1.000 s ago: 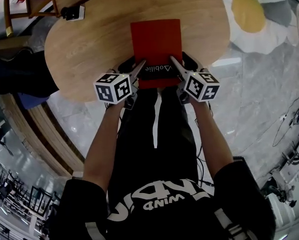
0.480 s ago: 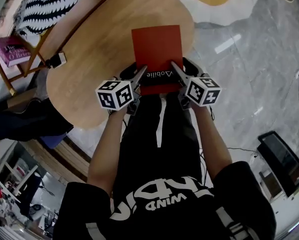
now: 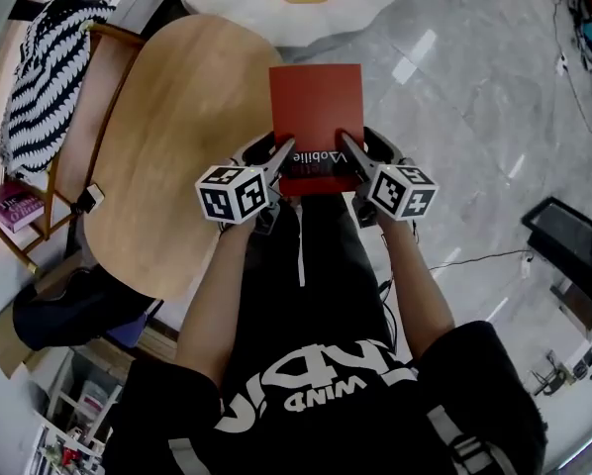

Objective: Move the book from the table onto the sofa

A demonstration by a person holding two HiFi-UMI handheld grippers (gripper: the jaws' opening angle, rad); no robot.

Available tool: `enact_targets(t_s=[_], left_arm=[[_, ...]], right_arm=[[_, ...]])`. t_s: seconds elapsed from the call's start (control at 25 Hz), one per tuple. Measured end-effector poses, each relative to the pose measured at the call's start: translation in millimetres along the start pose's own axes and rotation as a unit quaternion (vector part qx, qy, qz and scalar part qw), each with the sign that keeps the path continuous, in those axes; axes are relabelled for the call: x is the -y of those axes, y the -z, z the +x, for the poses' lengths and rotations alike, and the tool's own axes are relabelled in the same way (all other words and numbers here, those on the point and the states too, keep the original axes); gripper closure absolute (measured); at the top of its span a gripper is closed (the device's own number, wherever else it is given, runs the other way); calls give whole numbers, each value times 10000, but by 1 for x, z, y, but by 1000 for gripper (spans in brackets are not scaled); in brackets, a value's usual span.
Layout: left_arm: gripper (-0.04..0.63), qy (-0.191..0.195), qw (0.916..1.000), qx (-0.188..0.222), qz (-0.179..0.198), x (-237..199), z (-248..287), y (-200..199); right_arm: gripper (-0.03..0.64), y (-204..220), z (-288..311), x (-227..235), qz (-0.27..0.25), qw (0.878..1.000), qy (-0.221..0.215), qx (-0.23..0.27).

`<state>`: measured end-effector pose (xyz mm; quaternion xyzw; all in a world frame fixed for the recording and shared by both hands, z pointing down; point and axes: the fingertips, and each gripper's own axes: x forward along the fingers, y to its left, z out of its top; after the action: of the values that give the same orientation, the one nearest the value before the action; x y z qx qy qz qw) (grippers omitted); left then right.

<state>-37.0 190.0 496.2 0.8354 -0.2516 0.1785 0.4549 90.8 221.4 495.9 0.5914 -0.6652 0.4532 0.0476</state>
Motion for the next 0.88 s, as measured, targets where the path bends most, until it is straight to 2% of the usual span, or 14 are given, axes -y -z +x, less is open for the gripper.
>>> enact_targets(t_s=[0.28,0.52,0.68,0.88], left_arm=[[428,147,9998,-132,100,58,43,-19],[428,88,9996,-7,256,96,63,-45],[428,39,9996,84,276,110,75,-64],[428,-21,9998,121,176,106,92,-86]], right_arm=[[400,-45,-42,43,172,9996,131,205],[402,-83,-62,61,202,9993,-12,300],[402,-107,-66,69,133,9994,-35,309],[402,-134,-51,76,15,9997,-34,258]])
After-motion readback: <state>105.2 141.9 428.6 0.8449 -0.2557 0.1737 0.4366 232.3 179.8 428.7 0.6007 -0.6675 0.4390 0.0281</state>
